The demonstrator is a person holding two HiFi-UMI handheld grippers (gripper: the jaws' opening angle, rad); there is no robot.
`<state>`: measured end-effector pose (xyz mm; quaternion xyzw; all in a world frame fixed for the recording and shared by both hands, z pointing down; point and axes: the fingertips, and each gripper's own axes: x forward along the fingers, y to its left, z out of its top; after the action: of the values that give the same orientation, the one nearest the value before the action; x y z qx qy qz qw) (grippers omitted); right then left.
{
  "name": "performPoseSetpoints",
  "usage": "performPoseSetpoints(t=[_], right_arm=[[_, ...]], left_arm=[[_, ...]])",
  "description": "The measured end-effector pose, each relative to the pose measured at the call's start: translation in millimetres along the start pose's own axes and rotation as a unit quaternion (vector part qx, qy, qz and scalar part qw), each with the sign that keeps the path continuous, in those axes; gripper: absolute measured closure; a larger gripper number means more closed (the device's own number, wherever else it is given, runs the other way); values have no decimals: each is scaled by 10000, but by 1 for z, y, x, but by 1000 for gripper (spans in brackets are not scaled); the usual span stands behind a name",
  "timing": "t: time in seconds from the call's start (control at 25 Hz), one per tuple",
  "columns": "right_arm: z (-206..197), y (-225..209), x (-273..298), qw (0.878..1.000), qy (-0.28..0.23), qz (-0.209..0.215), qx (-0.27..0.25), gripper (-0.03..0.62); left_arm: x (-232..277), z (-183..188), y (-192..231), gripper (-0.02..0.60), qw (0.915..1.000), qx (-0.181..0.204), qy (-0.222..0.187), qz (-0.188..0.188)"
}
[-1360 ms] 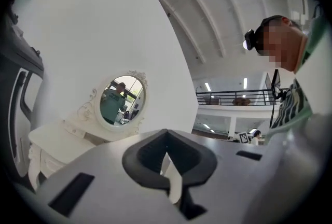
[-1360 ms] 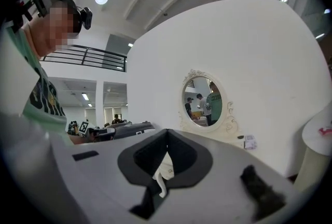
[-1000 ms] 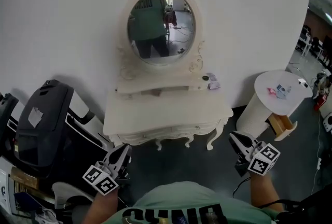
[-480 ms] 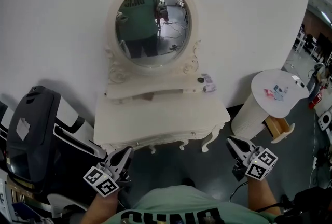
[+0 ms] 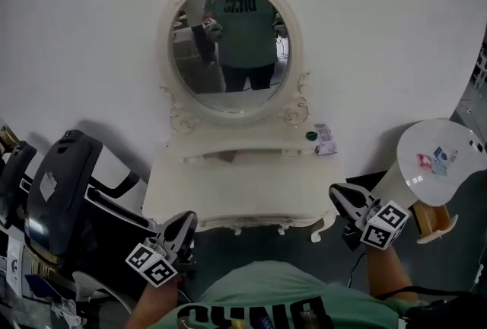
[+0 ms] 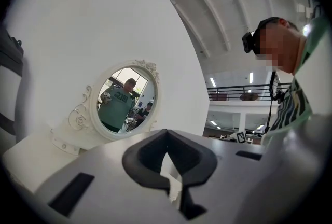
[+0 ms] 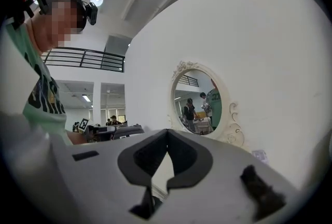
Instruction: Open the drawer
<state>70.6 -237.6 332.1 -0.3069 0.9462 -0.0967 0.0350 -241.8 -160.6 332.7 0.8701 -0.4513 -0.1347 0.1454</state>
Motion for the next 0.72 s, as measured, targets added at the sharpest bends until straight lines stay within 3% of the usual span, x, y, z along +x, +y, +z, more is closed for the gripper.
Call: performPoseSetpoints(t=[0.16, 0.36, 0.52, 0.72], right_arm=[[3, -34, 3, 9997, 15, 248, 37, 582], [-4, -67, -2, 9993, 4, 202, 306, 582], [-10, -81, -2, 9993, 3, 23, 377, 582], [-12, -84, 15, 9988, 64, -361, 331, 582]], left_arm=[[32, -12, -12, 574, 9999, 34, 94, 127], [59, -21, -15, 574, 9994, 40, 297, 159], [79, -24, -5, 574, 9992, 7, 401, -1], [103, -24, 26, 574, 9977, -162, 475, -465]])
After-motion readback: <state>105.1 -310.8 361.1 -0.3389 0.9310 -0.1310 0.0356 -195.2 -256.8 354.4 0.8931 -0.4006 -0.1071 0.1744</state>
